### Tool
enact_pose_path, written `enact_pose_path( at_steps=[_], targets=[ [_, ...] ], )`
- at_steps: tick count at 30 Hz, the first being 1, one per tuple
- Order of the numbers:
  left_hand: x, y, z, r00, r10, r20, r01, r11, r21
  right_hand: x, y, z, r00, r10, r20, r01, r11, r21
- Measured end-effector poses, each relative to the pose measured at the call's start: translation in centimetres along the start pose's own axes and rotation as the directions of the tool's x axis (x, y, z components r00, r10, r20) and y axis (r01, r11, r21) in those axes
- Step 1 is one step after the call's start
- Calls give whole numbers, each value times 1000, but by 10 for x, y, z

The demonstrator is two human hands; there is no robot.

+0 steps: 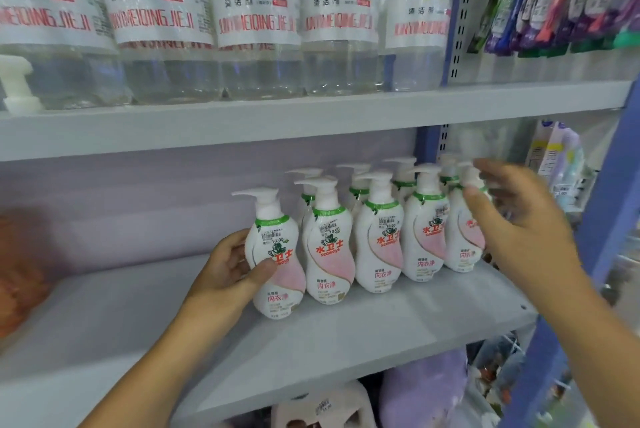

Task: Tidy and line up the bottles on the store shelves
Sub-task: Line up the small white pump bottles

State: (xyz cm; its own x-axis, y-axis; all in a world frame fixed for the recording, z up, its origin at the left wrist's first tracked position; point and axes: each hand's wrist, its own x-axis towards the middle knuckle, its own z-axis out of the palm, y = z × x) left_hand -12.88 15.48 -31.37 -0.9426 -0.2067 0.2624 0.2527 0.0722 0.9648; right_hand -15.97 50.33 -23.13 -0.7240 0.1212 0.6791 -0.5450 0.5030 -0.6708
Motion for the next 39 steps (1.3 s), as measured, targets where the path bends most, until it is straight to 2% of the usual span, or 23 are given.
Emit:
enact_pose_path(
  at_steps=[2, 5, 10, 13, 16, 30, 39],
  targets=[
    [-7, -12, 6, 994, -57, -89, 60, 998, 30, -11, 34, -2, 987, 142, -74, -140, 990, 35],
    [-19, -24, 18, 973, -75, -217, 97, 991, 93, -12, 74, 5, 944, 326, 40, -329, 938, 107],
    [-31, -17, 34, 952, -15, -306, 81, 975, 205, -1, 122, 14, 918, 338, 206, -379, 902, 207],
    [-35, -16, 36, 948, 11, -317, 88, 951, 296, -1, 134, 17, 894, 381, 235, -421, 895, 149],
    [-37, -15, 36, 948, 12, -319, 107, 930, 351, -1, 143, 18, 886, 400, 235, -424, 904, 58],
    [-38, -12, 40, 935, 13, -354, 139, 906, 400, -1, 142, 18, 897, 378, 231, -399, 915, 52],
    [-36, -8, 77, 879, 67, -472, 139, 911, 389, -3, 138, 22, 909, 317, 269, -327, 945, -10]
  ],
)
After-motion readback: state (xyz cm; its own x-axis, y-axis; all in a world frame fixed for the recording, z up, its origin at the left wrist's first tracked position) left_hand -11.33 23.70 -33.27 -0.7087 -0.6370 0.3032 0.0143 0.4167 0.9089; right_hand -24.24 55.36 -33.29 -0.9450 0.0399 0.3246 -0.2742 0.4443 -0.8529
